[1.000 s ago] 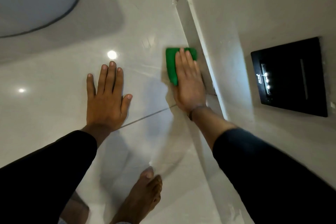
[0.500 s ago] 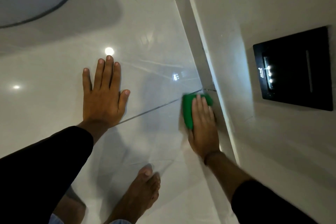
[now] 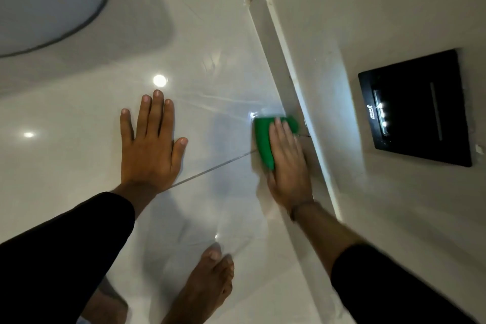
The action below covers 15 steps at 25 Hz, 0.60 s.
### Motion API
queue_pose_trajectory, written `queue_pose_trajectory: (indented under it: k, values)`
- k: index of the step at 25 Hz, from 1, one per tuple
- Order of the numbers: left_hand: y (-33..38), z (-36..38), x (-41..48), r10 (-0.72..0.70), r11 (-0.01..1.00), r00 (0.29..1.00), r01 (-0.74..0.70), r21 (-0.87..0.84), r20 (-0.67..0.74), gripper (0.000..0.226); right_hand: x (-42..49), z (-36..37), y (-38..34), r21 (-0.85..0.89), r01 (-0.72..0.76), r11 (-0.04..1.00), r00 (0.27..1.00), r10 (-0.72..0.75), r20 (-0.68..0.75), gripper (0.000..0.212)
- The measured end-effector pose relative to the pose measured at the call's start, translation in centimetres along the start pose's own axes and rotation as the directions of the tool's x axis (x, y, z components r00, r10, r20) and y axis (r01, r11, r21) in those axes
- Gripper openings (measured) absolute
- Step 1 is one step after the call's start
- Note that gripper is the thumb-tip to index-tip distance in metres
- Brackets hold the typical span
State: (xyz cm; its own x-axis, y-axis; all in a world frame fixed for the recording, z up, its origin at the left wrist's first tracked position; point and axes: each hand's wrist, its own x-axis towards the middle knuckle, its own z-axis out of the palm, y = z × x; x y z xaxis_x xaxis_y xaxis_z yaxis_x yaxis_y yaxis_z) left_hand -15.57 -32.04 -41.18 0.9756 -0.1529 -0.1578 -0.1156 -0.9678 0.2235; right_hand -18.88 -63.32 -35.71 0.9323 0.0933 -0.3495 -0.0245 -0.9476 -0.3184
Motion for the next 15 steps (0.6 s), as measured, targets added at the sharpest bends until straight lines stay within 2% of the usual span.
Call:
queue_pose_trajectory:
  k: [3, 5, 9, 12, 13, 15]
  values:
    - [0.1, -0.3, 0.0, 0.008, 1.0, 1.0, -0.008, 0.014, 0.022, 0.08, -12.0, 1.4, 2.8, -0.01, -0.147, 0.989, 0.985, 0.147, 0.093, 0.096]
    - [0.4, -1.3, 0.3, 0.001, 1.0, 0.997, -0.003, 0.019, 0.071, 0.08, -15.3, 1.3, 3.5, 0.028, -0.204, 0.979, 0.965, 0.196, 0.173, 0.093]
    - [0.6, -6.3, 0.0, -0.027, 0.999, 0.983, 0.029, -0.012, 0.184, 0.083, -13.0, -2.6, 2.0, 0.133, -0.358, 0.924, 0.895, 0.299, 0.33, 0.084]
    - [0.5, -12.9, -2.6, -0.053, 0.998, 0.977, 0.061, -0.033, 0.209, 0.083, -9.9, -7.8, -0.9, 0.083, -0.485, 0.871, 0.801, 0.403, 0.443, 0.078]
    - [0.5, -15.2, -3.6, -0.055, 0.998, 0.976, 0.062, -0.029, 0.212, 0.082, -9.0, -9.7, -2.4, 0.076, -0.492, 0.867, 0.794, 0.41, 0.449, 0.077]
    - [0.0, -19.9, -5.6, -0.058, 0.998, 0.973, 0.062, -0.012, 0.224, 0.081, -7.8, -13.4, -6.5, 0.125, -0.451, 0.884, 0.84, 0.372, 0.395, 0.073]
